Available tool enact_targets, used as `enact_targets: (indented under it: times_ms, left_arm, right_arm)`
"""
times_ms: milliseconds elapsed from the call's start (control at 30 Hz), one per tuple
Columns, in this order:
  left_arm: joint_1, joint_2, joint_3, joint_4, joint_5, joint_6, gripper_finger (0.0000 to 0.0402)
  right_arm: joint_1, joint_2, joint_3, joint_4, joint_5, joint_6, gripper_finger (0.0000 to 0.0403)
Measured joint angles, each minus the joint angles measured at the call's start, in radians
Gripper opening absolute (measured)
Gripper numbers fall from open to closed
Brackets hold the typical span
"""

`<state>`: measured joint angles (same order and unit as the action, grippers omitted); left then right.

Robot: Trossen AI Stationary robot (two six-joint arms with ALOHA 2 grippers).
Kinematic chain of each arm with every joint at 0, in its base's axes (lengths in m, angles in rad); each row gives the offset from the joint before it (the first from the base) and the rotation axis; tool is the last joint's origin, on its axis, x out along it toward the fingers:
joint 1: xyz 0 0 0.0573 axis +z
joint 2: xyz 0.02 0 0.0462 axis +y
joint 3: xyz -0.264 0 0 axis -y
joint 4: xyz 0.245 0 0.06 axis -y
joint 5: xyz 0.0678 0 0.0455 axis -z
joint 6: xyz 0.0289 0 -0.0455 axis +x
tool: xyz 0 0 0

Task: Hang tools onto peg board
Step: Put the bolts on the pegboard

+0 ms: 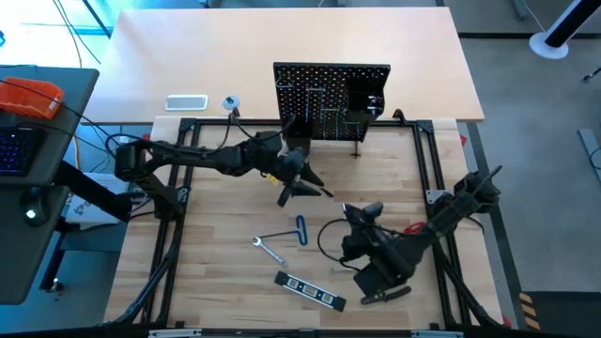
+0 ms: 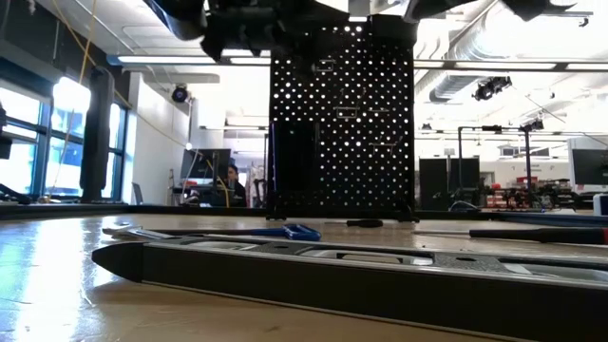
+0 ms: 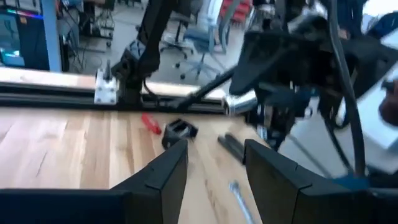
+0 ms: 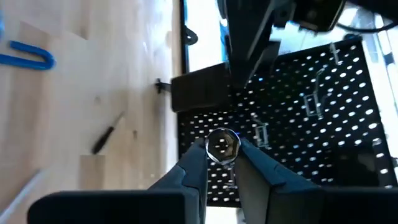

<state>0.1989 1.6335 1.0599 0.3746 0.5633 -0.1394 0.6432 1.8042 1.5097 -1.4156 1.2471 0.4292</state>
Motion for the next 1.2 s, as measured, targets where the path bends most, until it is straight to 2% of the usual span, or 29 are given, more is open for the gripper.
enact_targets:
  times_ms: [333,633,800,1067,1200]
  left_arm:
    - [-0.01,0.102,0.0,0.178,-0.025,-0.119,0.016]
    - [-0.017,0.11,0.0,0.275,-0.015,-0.148,0.0175]
    - [-0.039,0.109,0.0,0.245,-0.08,-0.111,0.019]
    - [-0.05,0.109,0.0,0.217,-0.116,-0.105,0.0238]
    - [-0.05,0.108,0.001,0.189,-0.127,-0.113,0.0248]
  right_arm:
    - [-0.076,0.0,0.0,0.149,0.029,-0.245,0.0051]
    - [-0.082,0.0,0.0,0.249,0.024,-0.341,0.0051]
    - [-0.083,0.0,0.0,0.294,0.019,-0.382,0.0051]
    - [-0.107,0.0,0.0,0.366,-0.011,-0.481,0.0051]
    - [-0.116,0.0,0.0,0.366,-0.021,-0.49,0.0051]
